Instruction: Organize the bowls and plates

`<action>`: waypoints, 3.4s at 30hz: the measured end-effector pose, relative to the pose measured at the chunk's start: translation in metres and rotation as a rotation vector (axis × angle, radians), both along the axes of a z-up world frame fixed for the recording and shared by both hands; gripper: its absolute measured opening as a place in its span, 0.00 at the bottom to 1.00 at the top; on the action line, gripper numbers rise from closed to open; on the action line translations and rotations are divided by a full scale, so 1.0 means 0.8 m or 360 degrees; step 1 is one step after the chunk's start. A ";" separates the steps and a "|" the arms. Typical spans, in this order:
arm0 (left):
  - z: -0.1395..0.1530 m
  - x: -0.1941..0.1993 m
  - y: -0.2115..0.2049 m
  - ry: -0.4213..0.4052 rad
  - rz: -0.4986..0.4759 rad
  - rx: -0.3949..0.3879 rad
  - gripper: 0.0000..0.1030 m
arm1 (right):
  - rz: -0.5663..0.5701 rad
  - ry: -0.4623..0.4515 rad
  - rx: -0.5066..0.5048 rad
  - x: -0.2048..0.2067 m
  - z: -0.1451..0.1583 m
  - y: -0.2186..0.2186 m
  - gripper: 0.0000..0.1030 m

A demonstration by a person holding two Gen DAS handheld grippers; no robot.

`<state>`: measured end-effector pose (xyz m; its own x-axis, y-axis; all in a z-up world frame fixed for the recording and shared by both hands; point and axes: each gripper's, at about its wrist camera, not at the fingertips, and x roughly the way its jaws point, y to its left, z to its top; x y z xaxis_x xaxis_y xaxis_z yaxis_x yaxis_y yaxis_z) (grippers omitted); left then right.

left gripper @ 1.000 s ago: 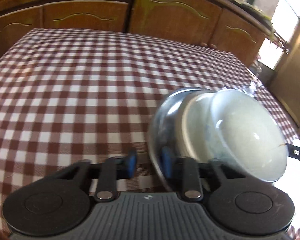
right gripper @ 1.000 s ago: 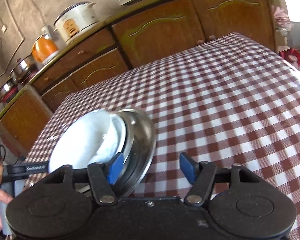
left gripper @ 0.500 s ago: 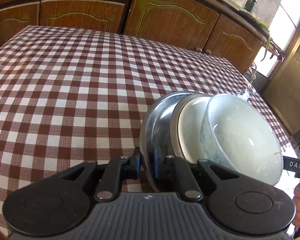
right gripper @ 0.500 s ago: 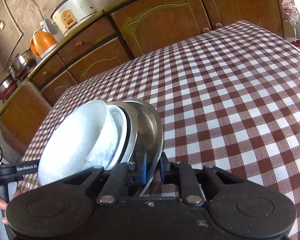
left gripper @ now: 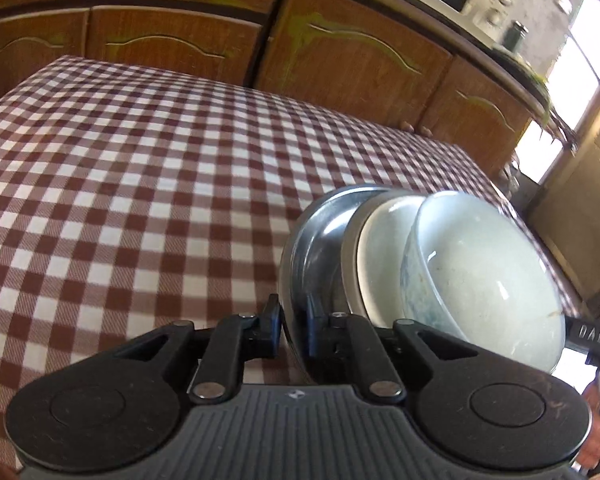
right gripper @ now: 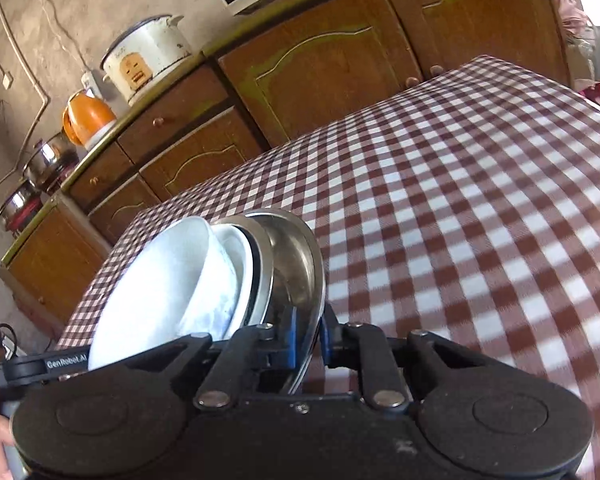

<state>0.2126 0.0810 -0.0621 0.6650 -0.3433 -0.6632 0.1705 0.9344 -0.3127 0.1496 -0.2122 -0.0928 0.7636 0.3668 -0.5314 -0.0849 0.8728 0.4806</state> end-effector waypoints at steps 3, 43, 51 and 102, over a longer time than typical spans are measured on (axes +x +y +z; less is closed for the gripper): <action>0.005 0.017 0.005 -0.0015 0.0029 0.0012 0.11 | 0.0018 0.0006 0.0013 0.020 -0.001 0.008 0.19; 0.053 0.024 0.021 -0.0126 0.0328 0.0427 0.50 | -0.0044 -0.0091 -0.0547 0.058 0.032 0.066 0.54; 0.094 -0.061 0.008 -0.0175 0.0427 0.0484 0.83 | -0.0042 -0.0086 -0.0576 -0.018 0.059 0.076 0.69; 0.138 -0.210 -0.057 -0.0168 0.0331 0.0488 1.00 | 0.0038 -0.0109 -0.0577 -0.184 0.120 0.099 0.78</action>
